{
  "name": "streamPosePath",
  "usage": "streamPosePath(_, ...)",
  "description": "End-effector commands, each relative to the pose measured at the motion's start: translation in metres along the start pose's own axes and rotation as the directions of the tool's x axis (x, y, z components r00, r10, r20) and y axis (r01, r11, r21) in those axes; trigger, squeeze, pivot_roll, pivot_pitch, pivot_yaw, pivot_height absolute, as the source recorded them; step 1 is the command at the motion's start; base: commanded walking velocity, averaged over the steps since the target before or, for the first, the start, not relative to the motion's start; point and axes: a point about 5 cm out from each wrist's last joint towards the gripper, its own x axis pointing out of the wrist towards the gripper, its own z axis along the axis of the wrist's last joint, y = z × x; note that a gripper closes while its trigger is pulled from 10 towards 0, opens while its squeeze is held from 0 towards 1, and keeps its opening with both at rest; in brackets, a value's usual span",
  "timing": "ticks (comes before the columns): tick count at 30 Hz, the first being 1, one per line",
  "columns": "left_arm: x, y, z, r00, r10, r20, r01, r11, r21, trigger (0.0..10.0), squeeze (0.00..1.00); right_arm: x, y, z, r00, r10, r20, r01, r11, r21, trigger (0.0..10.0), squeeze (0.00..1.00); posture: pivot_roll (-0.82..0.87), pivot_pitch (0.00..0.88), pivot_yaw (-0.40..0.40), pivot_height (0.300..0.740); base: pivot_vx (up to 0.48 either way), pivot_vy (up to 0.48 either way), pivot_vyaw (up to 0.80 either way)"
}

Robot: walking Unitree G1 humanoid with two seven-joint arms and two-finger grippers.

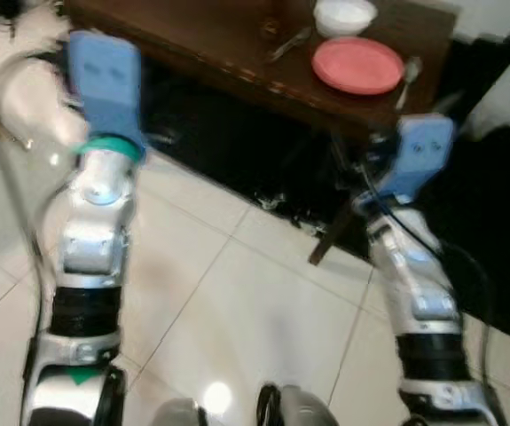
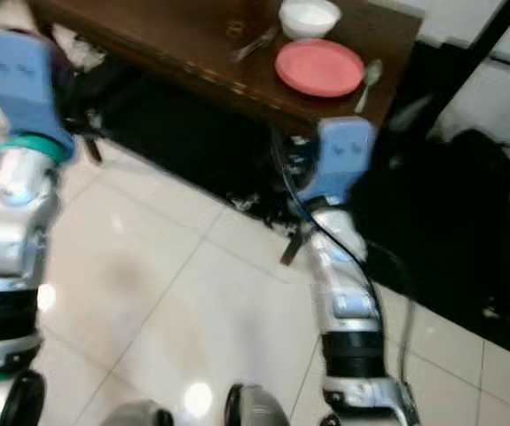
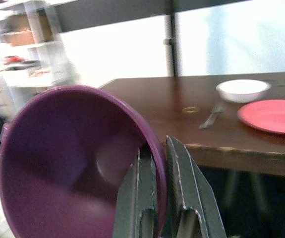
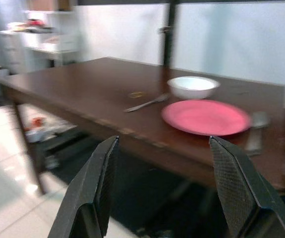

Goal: Setting the table

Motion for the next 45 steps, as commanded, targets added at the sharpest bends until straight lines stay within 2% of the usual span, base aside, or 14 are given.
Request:
streamPosePath(1, -0.001, 0.005, 0.0, 1.0, 0.019, 0.009, -0.019, 1.0, 0.008, 10.0, 0.0, -0.001, 0.003, -0.002, 1.0, 0.006, -0.01, -0.006, 1.0, 0.017, 10.0, 0.0, 0.06, 0.059, 0.007, 0.74, 0.48, 0.0, -0.8)
streamPosePath(11, 0.0, 0.006, 0.003, 0.999, 0.019, 0.028, -0.02, 1.0, 0.023, 10.0, 0.0, 0.001, 0.004, -0.001, 1.0, 0.011, -0.005, -0.011, 1.0, 0.015, 10.0, 0.0, 0.07, 0.059, 0.006, 0.74, 0.48, 0.0, -0.8)
streamPosePath(25, 0.0, 0.005, 0.004, 0.999, 0.016, 0.039, -0.017, 0.999, 0.035, 10.0, 0.0, 0.004, 0.007, 0.002, 0.999, 0.03, 0.012, -0.03, 0.999, 0.018, 10.0, 0.0, 0.07, 0.053, 0.003, 0.74, 0.48, 0.0, 0.0)
streamPosePath(32, 0.0, 0.004, 0.004, 0.999, 0.009, 0.04, -0.01, 0.999, 0.035, 10.0, 0.0, 0.004, 0.007, 0.001, 1.0, 0.03, 0.006, -0.03, 0.999, 0.021, 10.0, 0.0, 0.07, 0.047, 0.004, 0.74, 0.48, 0.0, -0.68)
streamPosePath(37, -0.001, -0.002, 0.003, 0.998, -0.045, 0.034, 0.044, 0.999, 0.03, 10.0, 0.0, 0.004, 0.004, 0.001, 1.0, 0.012, 0.006, -0.012, 1.0, 0.008, 10.0, 0.0, 0.07, 0.042, 0.007, 0.74, 0.478, 0.0, 0.0)
streamPosePath(39, -0.004, -0.011, 0.001, 0.989, -0.144, 0.027, 0.144, 0.989, 0.028, 10.0, 0.0, 0.005, 0.004, 0.001, 1.0, 0.011, 0.006, -0.011, 1.0, 0.004, 10.0, 0.0, 0.07, 0.04, 0.007, 0.74, 0.0, 0.0, 0.0)
streamPosePath(41, -0.006, -0.014, 0.001, 0.984, -0.179, 0.023, 0.178, 0.984, 0.03, 10.0, 0.0, 0.005, 0.004, 0.001, 1.0, 0.011, 0.006, -0.011, 1.0, 0.003, 10.0, 0.0, 0.07, 0.039, 0.008, 0.74, 0.0, 0.0, 0.0)
streamPosePath(45, -0.007, -0.013, -0.001, 0.979, -0.204, 0.014, 0.203, 0.977, 0.06, 10.0, 0.0, 0.005, 0.005, 0.001, 1.0, 0.016, 0.008, -0.016, 1.0, 0.004, 10.0, 0.0, 0.07, 0.039, 0.009, 0.74, 0.0, 0.0, 0.0)
